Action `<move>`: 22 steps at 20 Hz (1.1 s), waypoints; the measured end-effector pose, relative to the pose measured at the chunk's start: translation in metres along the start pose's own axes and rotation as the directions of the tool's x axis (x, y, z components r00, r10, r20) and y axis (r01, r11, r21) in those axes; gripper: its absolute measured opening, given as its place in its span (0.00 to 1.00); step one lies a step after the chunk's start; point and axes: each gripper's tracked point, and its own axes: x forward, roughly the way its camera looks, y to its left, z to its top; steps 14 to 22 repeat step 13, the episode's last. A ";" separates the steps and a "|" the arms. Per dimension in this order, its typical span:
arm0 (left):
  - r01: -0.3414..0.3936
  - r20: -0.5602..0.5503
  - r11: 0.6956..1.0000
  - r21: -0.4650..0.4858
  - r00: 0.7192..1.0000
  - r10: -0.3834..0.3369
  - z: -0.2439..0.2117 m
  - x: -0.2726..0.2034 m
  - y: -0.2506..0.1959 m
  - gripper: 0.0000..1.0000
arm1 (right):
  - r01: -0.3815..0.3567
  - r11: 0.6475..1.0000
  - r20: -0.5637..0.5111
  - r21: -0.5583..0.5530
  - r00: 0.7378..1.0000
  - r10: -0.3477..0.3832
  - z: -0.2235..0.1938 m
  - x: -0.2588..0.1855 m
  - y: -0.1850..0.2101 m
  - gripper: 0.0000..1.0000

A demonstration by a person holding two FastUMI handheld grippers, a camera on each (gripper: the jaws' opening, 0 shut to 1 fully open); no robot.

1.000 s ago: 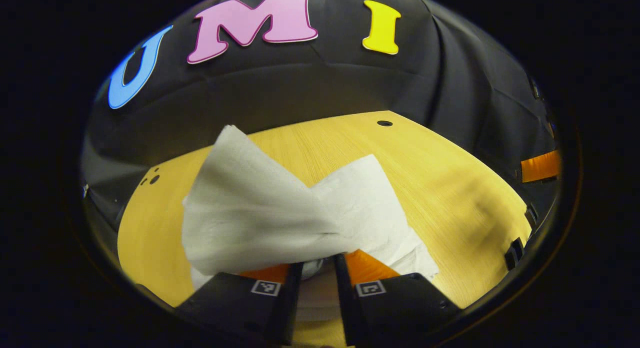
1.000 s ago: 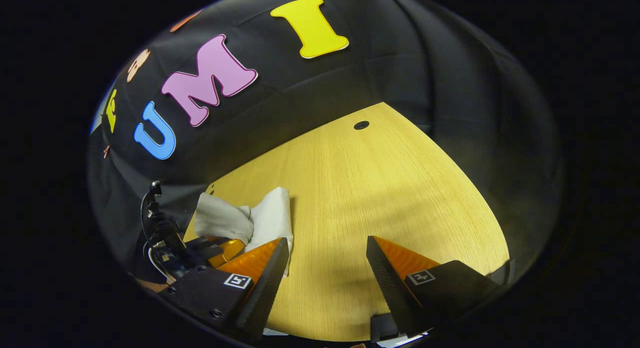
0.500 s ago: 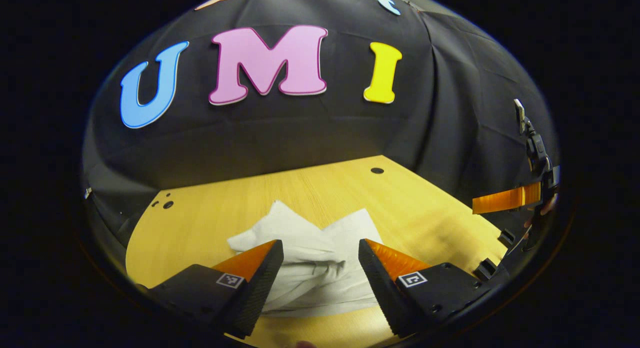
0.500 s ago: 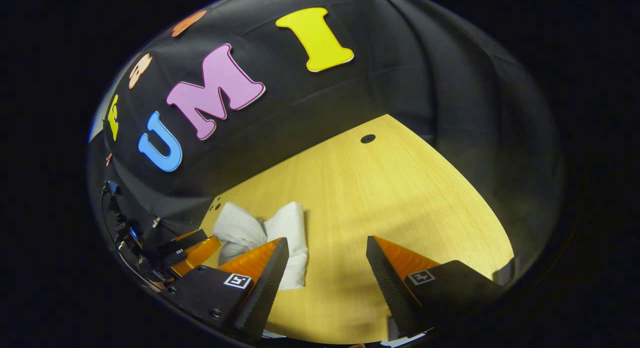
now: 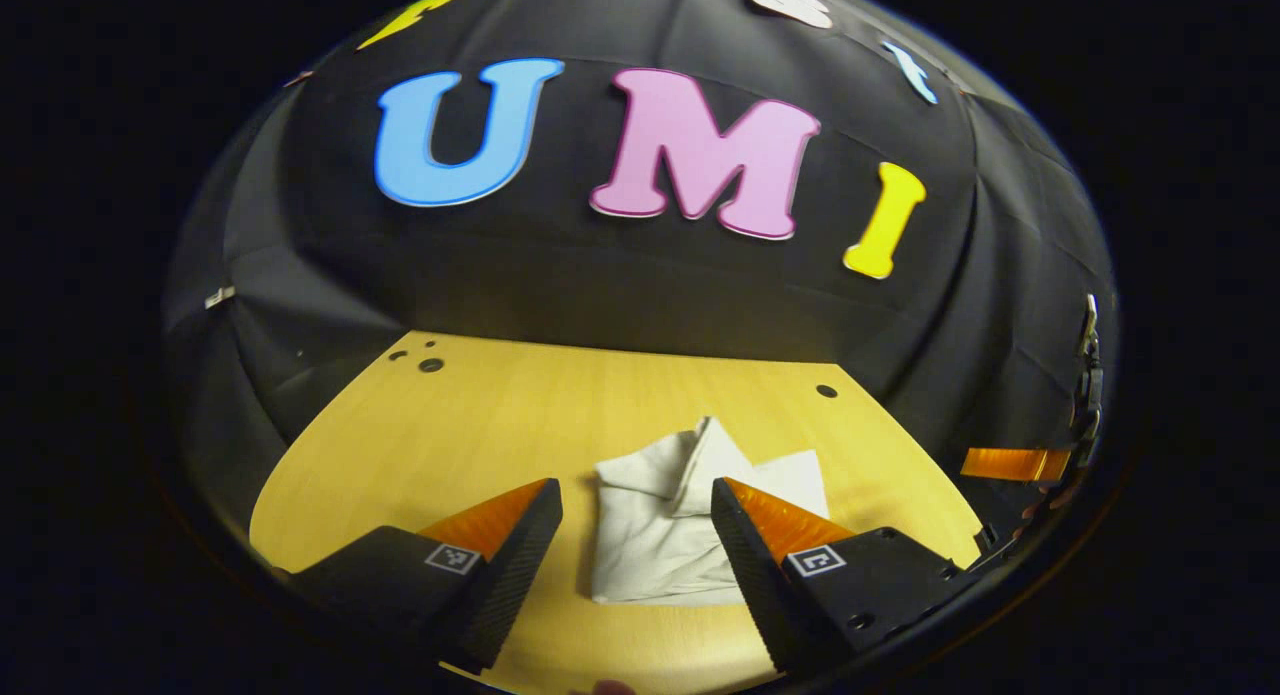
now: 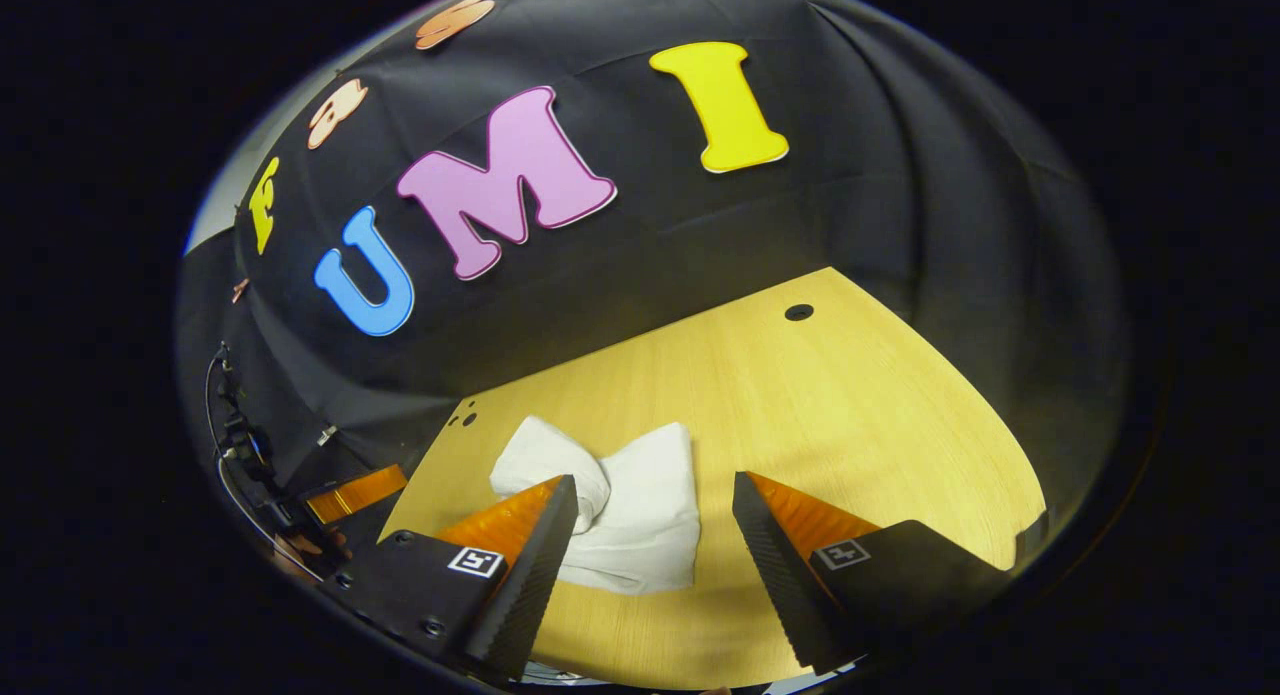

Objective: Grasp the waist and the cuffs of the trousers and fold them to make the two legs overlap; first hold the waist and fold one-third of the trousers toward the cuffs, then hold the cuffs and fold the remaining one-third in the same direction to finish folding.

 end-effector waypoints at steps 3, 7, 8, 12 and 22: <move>-0.053 -0.014 0.998 -0.037 0.999 0.053 -0.007 -0.018 0.031 0.96 | -0.007 1.000 0.000 -0.026 1.000 0.007 -0.005 0.005 0.019 0.96; -0.091 -0.024 0.995 -0.030 0.996 0.091 -0.014 -0.036 0.055 0.96 | -0.009 1.000 -0.047 -0.028 0.999 0.007 -0.017 0.011 0.028 0.96; -0.096 -0.027 0.995 -0.034 0.995 0.095 -0.016 -0.038 0.058 0.96 | -0.004 1.000 -0.060 -0.029 0.998 0.002 -0.019 0.012 0.028 0.96; -0.108 -0.044 0.992 -0.057 0.993 0.106 -0.025 -0.048 0.067 0.96 | 0.015 0.999 -0.055 -0.051 0.998 -0.018 -0.013 0.012 0.029 0.96; -0.110 -0.047 0.992 -0.056 0.993 0.107 -0.027 -0.049 0.071 0.95 | 0.019 0.998 -0.050 -0.060 0.999 -0.022 -0.011 0.012 0.030 0.96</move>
